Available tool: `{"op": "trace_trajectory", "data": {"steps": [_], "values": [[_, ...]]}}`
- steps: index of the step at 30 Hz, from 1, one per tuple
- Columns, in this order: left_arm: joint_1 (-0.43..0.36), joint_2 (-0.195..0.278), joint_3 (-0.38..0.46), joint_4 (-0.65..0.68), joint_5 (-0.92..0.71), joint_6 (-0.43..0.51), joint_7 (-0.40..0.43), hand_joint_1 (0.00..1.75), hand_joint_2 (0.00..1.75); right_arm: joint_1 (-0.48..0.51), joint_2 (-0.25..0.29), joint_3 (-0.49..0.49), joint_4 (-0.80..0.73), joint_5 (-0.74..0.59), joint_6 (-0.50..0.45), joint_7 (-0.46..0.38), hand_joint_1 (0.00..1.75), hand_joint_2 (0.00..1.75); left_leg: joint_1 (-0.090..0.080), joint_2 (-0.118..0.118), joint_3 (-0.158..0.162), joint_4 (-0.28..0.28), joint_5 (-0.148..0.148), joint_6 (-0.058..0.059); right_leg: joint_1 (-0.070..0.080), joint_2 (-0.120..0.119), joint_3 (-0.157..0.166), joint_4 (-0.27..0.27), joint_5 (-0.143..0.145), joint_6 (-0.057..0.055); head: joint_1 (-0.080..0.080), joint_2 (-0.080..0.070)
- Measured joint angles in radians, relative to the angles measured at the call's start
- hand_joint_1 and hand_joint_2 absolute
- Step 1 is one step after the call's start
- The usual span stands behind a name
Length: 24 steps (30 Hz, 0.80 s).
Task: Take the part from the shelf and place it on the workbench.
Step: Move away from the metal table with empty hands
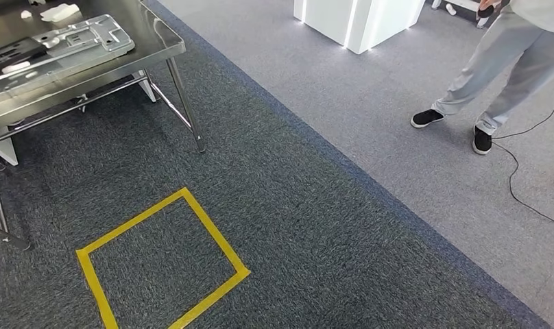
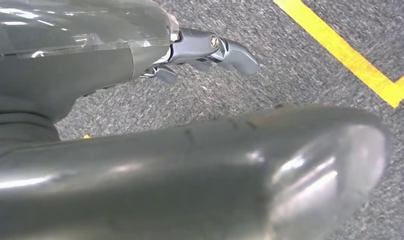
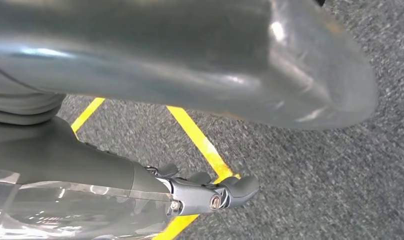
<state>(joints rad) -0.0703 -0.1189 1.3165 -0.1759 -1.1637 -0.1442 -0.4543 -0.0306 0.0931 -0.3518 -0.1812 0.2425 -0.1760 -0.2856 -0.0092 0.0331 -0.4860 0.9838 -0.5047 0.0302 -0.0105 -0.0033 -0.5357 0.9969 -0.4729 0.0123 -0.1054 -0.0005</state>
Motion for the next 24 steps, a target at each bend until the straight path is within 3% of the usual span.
{"op": "trace_trajectory", "data": {"steps": [9, 12, 15, 17, 19, 20, 21, 22, 24], "values": [[-0.001, 0.0, 0.0, 0.0, -0.002, 0.012, 0.003, 0.0, 0.0, -0.001, 0.0, -0.011, 0.0, -0.023, 0.038, -0.04, 0.0, 0.0, 0.005, -0.001, -0.002, -0.001, 0.005, -0.009, 0.005, -0.002, -0.003, 0.001, 0.002, -0.01, 0.0, 0.0], [-0.002, 0.0, 0.0, 0.0, -0.003, 0.014, 0.003, 0.0, 0.0, -0.001, 0.0, -0.021, 0.0, -0.03, 0.045, -0.043, 0.0, 0.0, 0.004, -0.002, -0.004, 0.002, 0.005, -0.008, 0.004, -0.002, -0.003, 0.002, 0.004, -0.007, 0.0, 0.0], [-0.004, -0.002, 0.0, 0.0, -0.007, 0.011, 0.003, 0.0, 0.0, -0.002, -0.002, -0.029, 0.0, -0.034, 0.046, -0.045, 0.0, 0.0, 0.01, 0.0, 0.001, -0.015, 0.018, -0.002, 0.004, -0.002, -0.004, 0.004, 0.003, 0.003, 0.0, 0.0], [-0.007, -0.005, -0.001, 0.0, -0.008, 0.01, 0.003, 0.0, 0.0, -0.002, -0.005, -0.034, 0.0, -0.037, 0.045, -0.047, 0.0, 0.0, 0.017, 0.005, 0.005, -0.032, 0.031, 0.005, 0.005, 0.001, -0.031, 0.06, -0.035, 0.01, 0.0, 0.0], [-0.008, -0.006, -0.001, 0.0, -0.007, 0.012, 0.005, 0.0, 0.0, -0.001, -0.006, -0.037, 0.0, -0.037, 0.045, -0.046, 0.0, 0.0, 0.017, 0.011, 0.0, -0.034, 0.034, 0.008, 0.0, 0.003, -0.093, 0.184, -0.099, 0.019, 0.0, 0.0], [-0.007, -0.006, 0.0, 0.0, -0.007, 0.013, 0.006, 0.0, 0.0, 0.0, -0.006, -0.039, 0.0, -0.037, 0.046, -0.046, 0.0, 0.0, 0.017, 0.014, -0.003, -0.032, 0.034, 0.008, -0.004, 0.003, -0.12, 0.241, -0.119, 0.024, 0.0, 0.0], [-0.007, -0.007, 0.0, 0.0, -0.006, 0.015, 0.008, 0.0, 0.0, 0.001, -0.006, -0.04, 0.0, -0.036, 0.046, -0.045, 0.0, 0.0, 0.017, 0.017, -0.004, -0.03, 0.033, 0.007, -0.008, 0.002, -0.134, 0.269, -0.12, 0.028, 0.0, 0.0], [-0.007, -0.007, 0.0, 0.0, -0.005, 0.016, 0.009, 0.0, 0.0, 0.002, -0.007, -0.041, 0.0, -0.035, 0.047, -0.045, 0.0, 0.0, 0.019, 0.019, -0.005, -0.027, 0.031, 0.004, -0.013, 0.001, -0.129, 0.259, -0.102, 0.032, 0.0, 0.0], [-0.006, -0.008, 0.0, 0.0, -0.004, 0.016, 0.011, 0.0, 0.0, 0.001, -0.009, -0.043, 0.0, -0.033, 0.048, -0.044, 0.0, 0.0, 0.022, 0.025, -0.004, -0.015, 0.022, -0.006, -0.02, -0.015, -0.072, 0.14, -0.035, 0.038, 0.0, 0.0]]}}
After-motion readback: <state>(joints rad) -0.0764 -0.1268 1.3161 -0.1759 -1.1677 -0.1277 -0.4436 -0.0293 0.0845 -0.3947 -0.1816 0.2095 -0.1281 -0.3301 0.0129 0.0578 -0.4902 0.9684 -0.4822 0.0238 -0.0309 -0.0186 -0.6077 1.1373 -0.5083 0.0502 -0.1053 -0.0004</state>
